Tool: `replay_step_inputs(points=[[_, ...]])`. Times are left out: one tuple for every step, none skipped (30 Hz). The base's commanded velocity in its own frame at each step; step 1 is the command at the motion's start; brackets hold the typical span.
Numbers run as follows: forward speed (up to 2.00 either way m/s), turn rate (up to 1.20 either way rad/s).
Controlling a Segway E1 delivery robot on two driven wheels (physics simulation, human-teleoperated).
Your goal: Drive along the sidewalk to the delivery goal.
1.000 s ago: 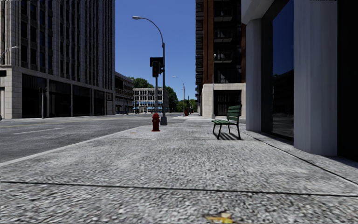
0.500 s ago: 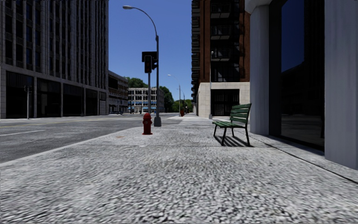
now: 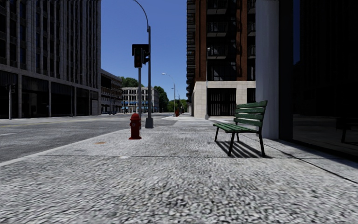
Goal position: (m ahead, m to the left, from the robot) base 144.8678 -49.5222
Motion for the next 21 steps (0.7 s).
replay_step_inputs(points=[[2.00, -0.20], [2.00, -0.20], [2.00, -0.20], [2.00, -0.20], [2.00, -0.21], [2.00, -0.21], [2.00, -0.21], [2.00, -0.21], [2.00, -0.21], [2.00, -0.21], [2.00, -0.21], [2.00, -0.21], [2.00, -0.21], [2.00, -0.21], [2.00, -0.21], [2.00, -0.21], [2.00, -0.21], [2.00, -0.21], [2.00, -0.21], [2.00, -0.21], [2.00, -0.21]])
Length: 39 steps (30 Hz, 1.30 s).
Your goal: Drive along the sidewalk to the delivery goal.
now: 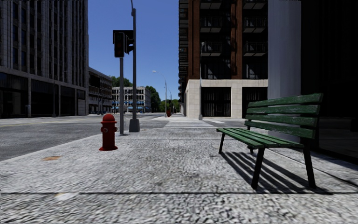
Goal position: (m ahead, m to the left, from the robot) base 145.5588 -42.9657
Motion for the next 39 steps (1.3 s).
replay_step_inputs(points=[[2.00, -0.21], [2.00, -0.01], [2.00, 0.00], [2.00, 0.00], [2.00, 0.00], [2.00, 0.00], [2.00, 0.00], [2.00, 0.00], [2.00, 0.00], [2.00, 0.00], [2.00, 0.00], [2.00, 0.00], [2.00, 0.00], [2.00, 0.00], [2.00, 0.00], [2.00, 0.00], [2.00, 0.00], [2.00, 0.00], [2.00, 0.00], [2.00, 0.00], [2.00, 0.00], [2.00, 0.00], [2.00, 0.00], [2.00, 0.00], [2.00, 0.00], [2.00, 0.00], [2.00, 0.00], [2.00, 0.00], [2.00, 0.00], [2.00, 0.00], [2.00, 0.00], [2.00, 0.00], [2.00, 0.00], [2.00, 0.00], [2.00, 0.00], [2.00, 0.00], [2.00, 0.00], [2.00, 0.00], [2.00, 0.00]])
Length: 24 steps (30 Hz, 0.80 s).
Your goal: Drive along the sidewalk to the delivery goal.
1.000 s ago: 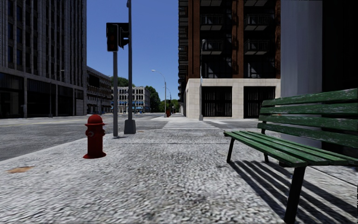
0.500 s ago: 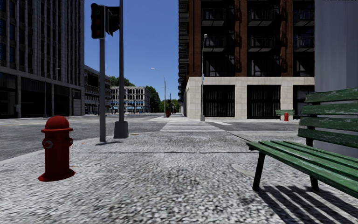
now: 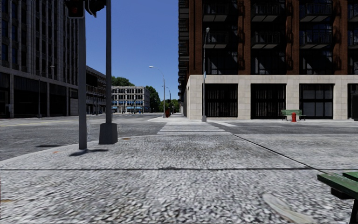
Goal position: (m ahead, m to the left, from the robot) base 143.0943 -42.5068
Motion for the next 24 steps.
replay_step_inputs(points=[[2.00, 0.00], [2.00, 0.00], [2.00, 0.00], [2.00, 0.00], [2.00, 0.00], [2.00, 0.00], [2.00, 0.00], [2.00, 0.00], [2.00, 0.00], [2.00, 0.00], [2.00, 0.00], [2.00, 0.00], [2.00, 0.00], [2.00, 0.00], [2.00, 0.00], [2.00, 0.00], [2.00, 0.00], [2.00, 0.00], [2.00, 0.00], [2.00, 0.00], [2.00, 0.00], [2.00, 0.00], [2.00, 0.00], [2.00, 0.00]])
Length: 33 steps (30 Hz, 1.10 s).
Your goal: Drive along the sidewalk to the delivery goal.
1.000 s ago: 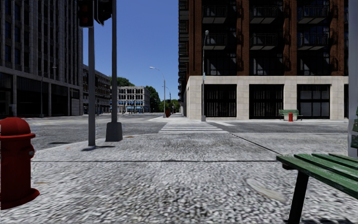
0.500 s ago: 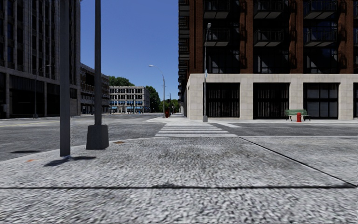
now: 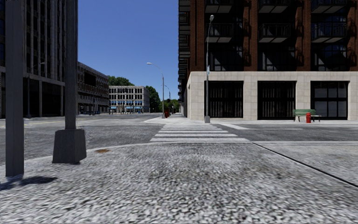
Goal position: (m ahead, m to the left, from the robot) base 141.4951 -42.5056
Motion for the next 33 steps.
replay_step_inputs(points=[[2.00, 0.00], [2.00, 0.00], [2.00, 0.00], [2.00, 0.00], [2.00, 0.00], [2.00, 0.00], [2.00, 0.00], [2.00, 0.00], [2.00, 0.00], [2.00, 0.00], [2.00, 0.00], [2.00, 0.00], [2.00, 0.00], [2.00, 0.00], [2.00, 0.00], [2.00, 0.00], [2.00, 0.00], [2.00, 0.00], [2.00, 0.00], [2.00, 0.00], [2.00, 0.00], [2.00, 0.00], [2.00, 0.00], [2.00, 0.00], [2.00, 0.00], [2.00, 0.00], [2.00, 0.00], [2.00, 0.00], [2.00, 0.00], [2.00, 0.00], [2.00, 0.00], [2.00, 0.00], [2.00, 0.00]])
